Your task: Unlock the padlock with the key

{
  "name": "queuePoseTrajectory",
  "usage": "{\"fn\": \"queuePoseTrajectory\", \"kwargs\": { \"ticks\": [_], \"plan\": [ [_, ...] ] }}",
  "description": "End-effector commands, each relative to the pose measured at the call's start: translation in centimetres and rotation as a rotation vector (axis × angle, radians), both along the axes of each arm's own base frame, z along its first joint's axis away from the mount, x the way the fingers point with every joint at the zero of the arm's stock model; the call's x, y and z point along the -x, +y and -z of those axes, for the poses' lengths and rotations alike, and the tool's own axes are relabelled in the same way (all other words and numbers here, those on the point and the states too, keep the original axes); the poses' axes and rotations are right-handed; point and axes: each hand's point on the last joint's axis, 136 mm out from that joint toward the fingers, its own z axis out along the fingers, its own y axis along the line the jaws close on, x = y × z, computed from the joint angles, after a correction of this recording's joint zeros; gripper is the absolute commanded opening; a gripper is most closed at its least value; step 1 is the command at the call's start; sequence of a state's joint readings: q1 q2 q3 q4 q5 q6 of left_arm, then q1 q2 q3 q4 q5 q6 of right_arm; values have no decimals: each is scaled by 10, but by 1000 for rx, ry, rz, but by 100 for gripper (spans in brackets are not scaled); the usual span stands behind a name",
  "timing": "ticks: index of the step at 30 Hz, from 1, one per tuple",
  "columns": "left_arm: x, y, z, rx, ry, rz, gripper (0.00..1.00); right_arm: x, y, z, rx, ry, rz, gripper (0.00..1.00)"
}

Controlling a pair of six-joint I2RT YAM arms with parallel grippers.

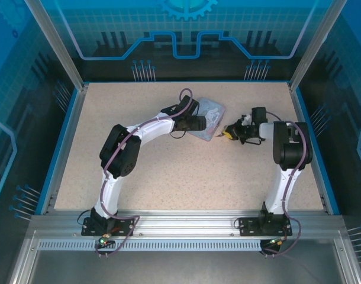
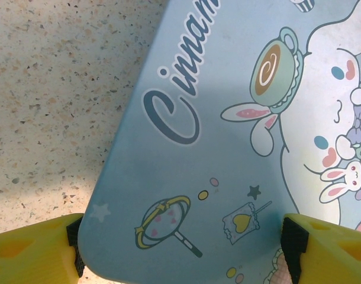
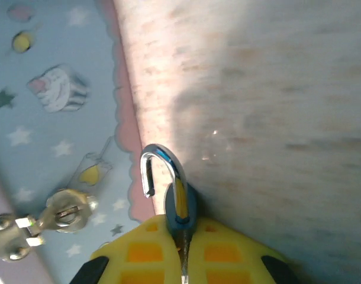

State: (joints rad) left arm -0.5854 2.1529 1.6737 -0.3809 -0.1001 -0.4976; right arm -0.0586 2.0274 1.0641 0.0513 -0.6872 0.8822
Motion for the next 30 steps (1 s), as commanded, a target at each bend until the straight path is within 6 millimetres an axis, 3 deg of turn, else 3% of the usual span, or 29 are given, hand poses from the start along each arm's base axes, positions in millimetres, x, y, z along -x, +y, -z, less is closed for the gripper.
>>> {"fn": "queuePoseTrajectory", "kwargs": {
  "ticks": [1,5,10,13,18,24,27,28,30],
  "plan": [
    [49,49,86,-234,271,-9,83,-23,-18,-34,-1,-128,83,0],
    [49,48,83,-226,266,-5,85,-17,-16,-39,-4,-117,72,0],
    [45,42,63,-191,230,14,97,3,-16,-39,28,-78,70,0],
    [43,37,41,-155,190,24,99,17,-21,-34,69,-45,84,14],
    [43,37,0,-110,128,21,99,36,-29,-25,115,17,116,23],
    [55,48,-48,-55,57,-7,99,56,-40,-31,165,48,142,71],
    [63,55,-73,-29,19,-17,99,68,-44,-42,190,33,152,84],
    [65,59,-81,-17,5,-25,99,70,-47,-50,212,16,154,94],
    [70,68,-95,5,-16,-51,99,74,-51,-66,262,-20,146,96]
  ]
}}
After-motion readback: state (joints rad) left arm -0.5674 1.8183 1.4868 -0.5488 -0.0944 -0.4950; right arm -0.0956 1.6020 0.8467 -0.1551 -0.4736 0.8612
